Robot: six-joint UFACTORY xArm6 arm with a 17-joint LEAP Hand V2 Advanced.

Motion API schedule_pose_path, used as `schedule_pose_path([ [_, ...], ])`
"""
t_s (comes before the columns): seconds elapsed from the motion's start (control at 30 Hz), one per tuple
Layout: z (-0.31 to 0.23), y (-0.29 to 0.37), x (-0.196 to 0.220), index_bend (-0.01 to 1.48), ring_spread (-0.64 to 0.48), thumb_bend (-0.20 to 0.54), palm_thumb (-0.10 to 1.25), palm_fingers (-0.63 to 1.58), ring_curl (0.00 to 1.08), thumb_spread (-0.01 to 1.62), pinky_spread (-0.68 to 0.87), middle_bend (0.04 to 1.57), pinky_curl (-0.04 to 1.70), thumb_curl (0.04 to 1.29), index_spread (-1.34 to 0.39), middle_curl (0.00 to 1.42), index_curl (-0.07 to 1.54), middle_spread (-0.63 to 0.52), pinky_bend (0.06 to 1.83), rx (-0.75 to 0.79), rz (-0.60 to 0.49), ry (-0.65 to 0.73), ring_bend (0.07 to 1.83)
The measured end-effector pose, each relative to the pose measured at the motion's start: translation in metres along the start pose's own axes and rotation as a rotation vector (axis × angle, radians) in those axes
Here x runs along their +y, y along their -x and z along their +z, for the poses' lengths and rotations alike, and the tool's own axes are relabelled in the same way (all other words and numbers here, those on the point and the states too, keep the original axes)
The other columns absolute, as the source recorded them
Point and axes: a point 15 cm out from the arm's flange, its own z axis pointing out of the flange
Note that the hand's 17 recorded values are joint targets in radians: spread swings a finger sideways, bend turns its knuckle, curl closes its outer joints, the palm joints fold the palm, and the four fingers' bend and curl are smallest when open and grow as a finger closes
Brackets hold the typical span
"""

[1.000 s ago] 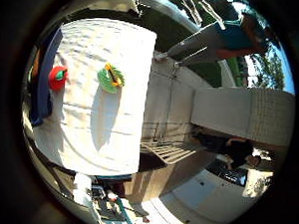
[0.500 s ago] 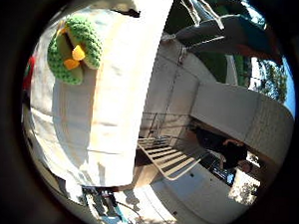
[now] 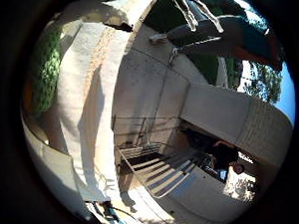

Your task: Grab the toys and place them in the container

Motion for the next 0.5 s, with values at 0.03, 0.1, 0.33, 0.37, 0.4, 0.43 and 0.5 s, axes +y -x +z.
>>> schedule_pose_path([
  [0.03, 0.001, -0.004, 0.006, 0.15, 0.11, -0.022, 0.73, 1.11, 0.57, 1.13, 0.43, 0.72, 0.37, 0.4, -0.33, 0.57, 0.22, -0.12, 0.95, -0.008, -0.006, 0.012, 1.08],
  [0.1, 0.002, -0.006, 0.018, 0.19, 0.07, -0.017, 0.75, 1.13, 0.62, 1.13, 0.4, 0.83, 0.44, 0.41, -0.4, 0.64, 0.21, -0.15, 1.08, -0.03, -0.026, 0.043, 1.15],
  [0.33, -0.076, -0.005, 0.048, 0.43, -0.04, 0.0, 0.86, 1.07, 0.72, 1.14, 0.29, 1.02, 0.61, 0.45, -0.61, 0.82, 0.27, -0.2, 1.34, -0.064, -0.068, -0.026, 1.27],
  [0.37, -0.091, -0.003, 0.053, 0.45, -0.04, -0.002, 0.87, 1.06, 0.72, 1.14, 0.28, 1.03, 0.62, 0.46, -0.62, 0.83, 0.27, -0.2, 1.35, -0.081, -0.074, -0.049, 1.28],
  [0.4, -0.104, 0.003, 0.063, 0.49, -0.06, -0.005, 0.88, 1.05, 0.74, 1.15, 0.27, 1.05, 0.64, 0.47, -0.65, 0.85, 0.29, -0.21, 1.37, -0.101, -0.082, -0.049, 1.29],
  [0.43, -0.11, 0.007, 0.069, 0.53, -0.06, -0.006, 0.89, 1.04, 0.75, 1.16, 0.25, 1.06, 0.65, 0.47, -0.67, 0.86, 0.3, -0.21, 1.38, -0.108, -0.088, -0.041, 1.3],
  [0.5, -0.126, 0.012, 0.076, 0.57, -0.07, -0.008, 0.9, 1.02, 0.76, 1.16, 0.24, 1.08, 0.67, 0.48, -0.69, 0.88, 0.33, -0.22, 1.4, -0.105, -0.108, -0.048, 1.3],
])
